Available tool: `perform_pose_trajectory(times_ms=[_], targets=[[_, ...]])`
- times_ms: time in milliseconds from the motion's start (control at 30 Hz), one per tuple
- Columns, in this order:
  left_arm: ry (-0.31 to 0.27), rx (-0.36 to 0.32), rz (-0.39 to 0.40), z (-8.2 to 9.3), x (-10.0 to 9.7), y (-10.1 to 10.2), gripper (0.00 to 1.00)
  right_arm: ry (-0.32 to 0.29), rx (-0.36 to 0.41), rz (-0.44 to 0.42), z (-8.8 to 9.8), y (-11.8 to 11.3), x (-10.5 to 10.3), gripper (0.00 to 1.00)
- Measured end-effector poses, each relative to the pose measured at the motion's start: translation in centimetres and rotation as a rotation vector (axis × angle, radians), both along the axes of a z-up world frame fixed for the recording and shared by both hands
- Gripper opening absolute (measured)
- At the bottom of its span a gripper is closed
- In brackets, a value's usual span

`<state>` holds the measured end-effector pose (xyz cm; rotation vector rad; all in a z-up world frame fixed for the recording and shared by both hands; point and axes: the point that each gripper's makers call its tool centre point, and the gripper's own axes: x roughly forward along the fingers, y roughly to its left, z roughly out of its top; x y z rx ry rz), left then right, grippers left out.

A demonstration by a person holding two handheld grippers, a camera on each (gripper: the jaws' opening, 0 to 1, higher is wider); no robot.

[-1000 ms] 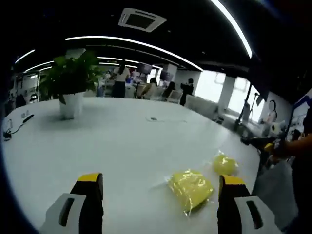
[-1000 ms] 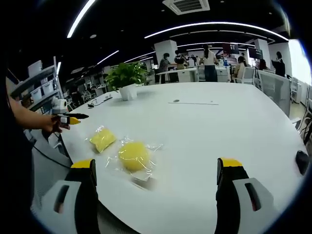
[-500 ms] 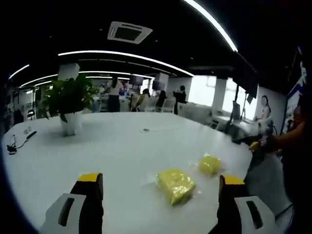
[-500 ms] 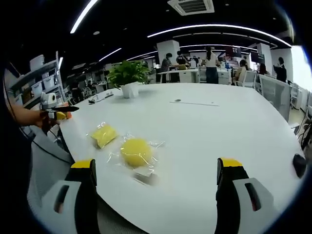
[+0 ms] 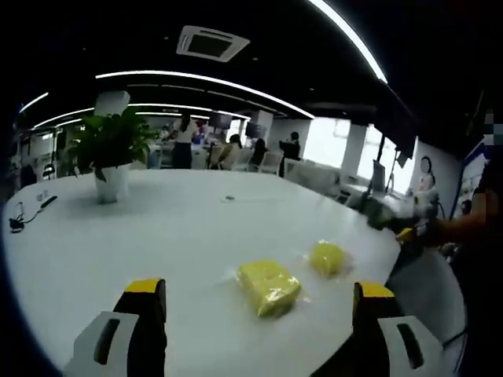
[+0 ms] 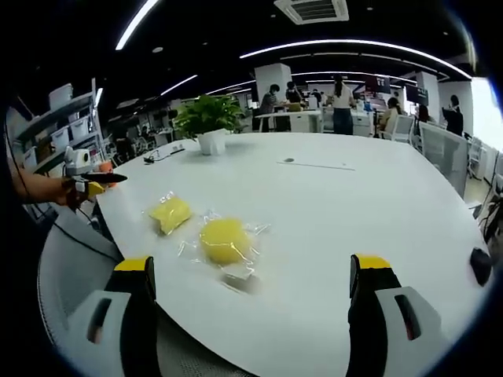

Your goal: Compare the silicone blocks by pressing each to a similar depth, holding the contact briefly, and releasing to observe deformation and rebound differences across the visible hardness samples.

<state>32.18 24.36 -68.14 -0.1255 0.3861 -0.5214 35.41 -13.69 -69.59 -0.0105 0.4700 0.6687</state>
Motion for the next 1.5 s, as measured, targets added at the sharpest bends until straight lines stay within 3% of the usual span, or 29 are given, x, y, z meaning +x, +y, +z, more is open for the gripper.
perform_pose_trajectory(times_ms=[267,567,733,967,1100,1233,1400,1500], targets=[[0.007,-0.01,0.01,0.2,0.1,-0.2,1.0,0.012,-0.008,0.001,-0.5,-0.3,0.0,0.96],[0.019,-0.012,-0.007,0.7,0.3,-2.2,1.0,0.025,0.001,0.014,-0.5,0.1,0.1,0.96],[0.073,-0.031,-0.027,0.8,1.4,-3.7,1.0,0.02,0.014,0.012,-0.1,0.0,0.2,0.96],[0.075,-0.042,-0.05,2.0,3.4,-6.0,1.0,0.025,0.022,0.009,-0.1,-0.5,0.5,0.96],[0.096,-0.084,-0.056,2.1,4.4,-7.2,1.0,0.02,0.031,0.001,0.2,-0.8,0.7,0.96],[0.121,-0.105,-0.06,1.9,5.6,-8.7,1.0,0.022,0.035,0.0,0.2,-1.0,0.7,0.96],[0.143,-0.084,-0.075,1.3,6.9,-10.4,1.0,0.027,0.05,-0.014,0.4,-1.5,0.9,0.96],[0.17,-0.113,-0.081,0.8,7.7,-11.3,1.0,0.025,0.064,-0.024,0.5,-1.7,1.2,0.96]])
